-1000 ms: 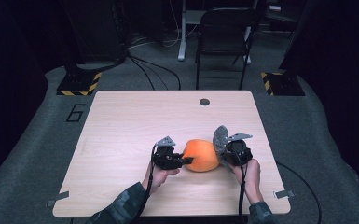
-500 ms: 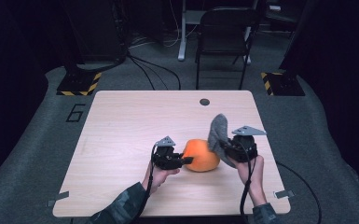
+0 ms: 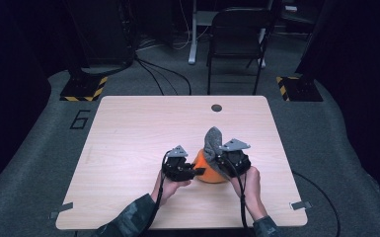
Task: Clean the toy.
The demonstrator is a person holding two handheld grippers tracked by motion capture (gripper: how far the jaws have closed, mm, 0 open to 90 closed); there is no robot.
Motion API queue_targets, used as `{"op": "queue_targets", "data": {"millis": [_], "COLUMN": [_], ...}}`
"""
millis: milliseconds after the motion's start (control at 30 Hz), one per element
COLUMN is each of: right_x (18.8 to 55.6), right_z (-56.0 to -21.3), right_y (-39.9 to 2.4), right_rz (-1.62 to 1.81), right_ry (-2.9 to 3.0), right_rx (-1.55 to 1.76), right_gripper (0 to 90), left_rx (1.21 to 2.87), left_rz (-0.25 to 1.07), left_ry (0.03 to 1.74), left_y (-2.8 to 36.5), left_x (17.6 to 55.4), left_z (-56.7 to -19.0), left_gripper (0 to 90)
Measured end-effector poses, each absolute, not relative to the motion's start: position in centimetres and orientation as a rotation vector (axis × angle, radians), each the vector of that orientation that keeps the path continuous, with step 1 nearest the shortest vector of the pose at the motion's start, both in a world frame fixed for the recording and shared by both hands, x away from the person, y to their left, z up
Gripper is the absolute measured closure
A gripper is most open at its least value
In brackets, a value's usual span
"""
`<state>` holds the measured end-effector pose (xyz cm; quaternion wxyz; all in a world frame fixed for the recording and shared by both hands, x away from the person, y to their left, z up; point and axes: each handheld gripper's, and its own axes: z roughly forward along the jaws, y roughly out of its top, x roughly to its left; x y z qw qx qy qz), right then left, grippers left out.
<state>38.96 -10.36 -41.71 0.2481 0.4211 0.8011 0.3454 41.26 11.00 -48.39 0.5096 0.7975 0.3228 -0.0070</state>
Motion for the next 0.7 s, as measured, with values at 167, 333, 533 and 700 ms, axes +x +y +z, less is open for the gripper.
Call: {"op": "queue_targets", "data": {"millis": [167,333,533,700], "right_x": [39.6,40.8,42.9,42.9], "right_z": [-42.5,-44.3,-48.8,-47.4], "right_y": [-12.8,-15.2,-17.3,-17.7], "right_rz": [0.909,0.839,0.701,0.749], "right_ry": [2.168,2.141,2.200,2.169], "right_rx": [1.246,1.366,1.514,1.521], "right_gripper": [73.3,73.4,73.1,73.2], "left_rx": [1.921,1.909,1.895,1.891], "left_rz": [-0.015,-0.035,-0.044,-0.046], "left_ry": [0.771,0.789,0.797,0.791], "left_y": [10.9,11.0,11.2,11.2], "left_x": [41.2,41.2,41.5,41.5], "left_z": [-48.4,-48.5,-48.5,-48.6], "left_gripper": [71.9,71.9,72.0,71.8]}}
